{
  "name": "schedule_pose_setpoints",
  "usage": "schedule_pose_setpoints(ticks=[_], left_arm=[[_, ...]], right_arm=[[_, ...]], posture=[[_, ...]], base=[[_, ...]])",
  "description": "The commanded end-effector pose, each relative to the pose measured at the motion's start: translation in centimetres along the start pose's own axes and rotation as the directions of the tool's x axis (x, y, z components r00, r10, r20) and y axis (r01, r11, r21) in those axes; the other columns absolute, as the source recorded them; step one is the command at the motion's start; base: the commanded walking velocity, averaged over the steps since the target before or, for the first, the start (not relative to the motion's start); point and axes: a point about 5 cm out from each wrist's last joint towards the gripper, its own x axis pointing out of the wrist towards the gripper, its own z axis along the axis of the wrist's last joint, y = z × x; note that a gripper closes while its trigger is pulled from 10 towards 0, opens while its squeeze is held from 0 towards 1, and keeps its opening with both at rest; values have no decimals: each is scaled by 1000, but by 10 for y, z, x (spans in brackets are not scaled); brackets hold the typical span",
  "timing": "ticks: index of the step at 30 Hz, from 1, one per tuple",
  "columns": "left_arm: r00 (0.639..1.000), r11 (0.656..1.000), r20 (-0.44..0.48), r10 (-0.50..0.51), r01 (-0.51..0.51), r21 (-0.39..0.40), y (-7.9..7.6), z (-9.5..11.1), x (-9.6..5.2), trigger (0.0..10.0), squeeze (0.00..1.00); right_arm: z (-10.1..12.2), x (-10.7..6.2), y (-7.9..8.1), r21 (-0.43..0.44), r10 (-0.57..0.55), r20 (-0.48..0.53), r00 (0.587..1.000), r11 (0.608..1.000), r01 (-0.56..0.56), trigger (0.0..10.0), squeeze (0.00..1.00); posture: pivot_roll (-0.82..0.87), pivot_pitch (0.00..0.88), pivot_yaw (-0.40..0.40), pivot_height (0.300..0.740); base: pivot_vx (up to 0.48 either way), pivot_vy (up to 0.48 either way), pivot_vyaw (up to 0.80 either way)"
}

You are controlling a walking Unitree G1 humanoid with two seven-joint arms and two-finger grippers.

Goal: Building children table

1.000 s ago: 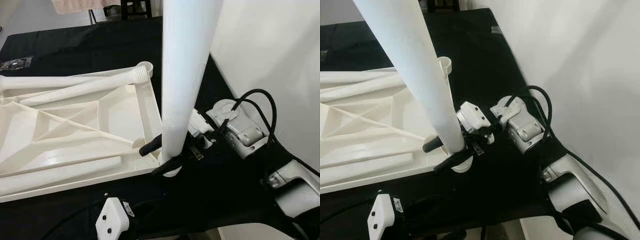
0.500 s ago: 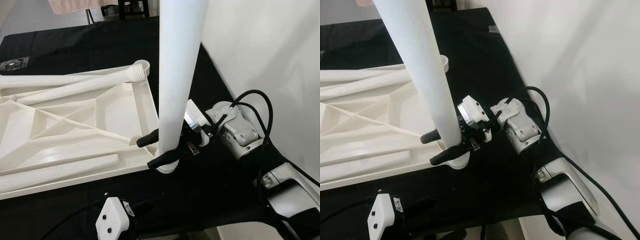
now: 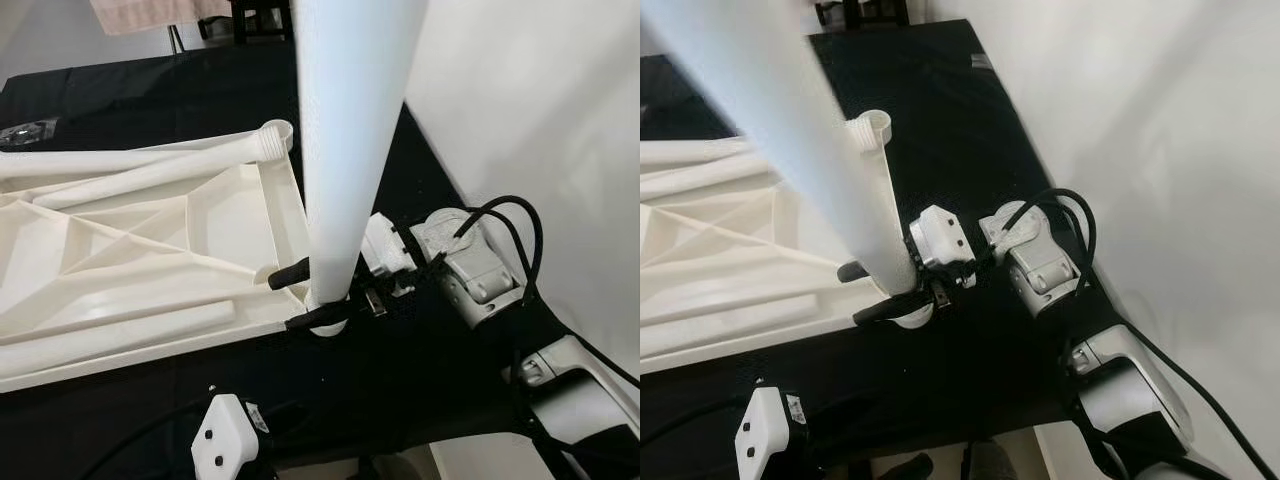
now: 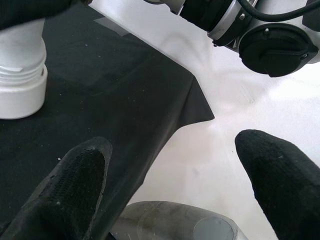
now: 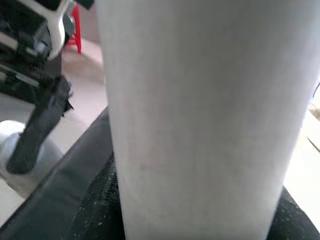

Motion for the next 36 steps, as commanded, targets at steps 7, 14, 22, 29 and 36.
schedule_pose_setpoints(ticks=[7,14,22,29,36], left_arm=[[1000,1000,-16,-3,3,-7,-1,-3,-1,10000,0],[1000,1000,-15,-3,3,-6,0,-3,0,10000,0],[1000,1000,-16,-5,4,-7,-1,-3,0,10000,0],[1000,1000,-16,-6,5,-9,-1,-3,0,10000,0],[1000,1000,-14,-7,7,-9,-1,-2,0,10000,0]], right_arm=[[-9,-5,-1,137,-60,32,998,989,55,10000,0],[-5,-5,-6,219,-129,139,982,971,96,10000,0],[-12,-1,-2,259,-147,123,981,959,111,10000,0],[-14,1,-1,276,-176,125,977,951,136,10000,0],[-16,1,2,279,-145,89,985,953,115,10000,0]], posture=[[48,287,0,740],[45,282,1,740],[45,277,3,740],[46,274,4,740],[46,279,4,740]], base=[[0,0,0],[0,0,0],[0,0,0],[0,0,0],[0,0,0]])
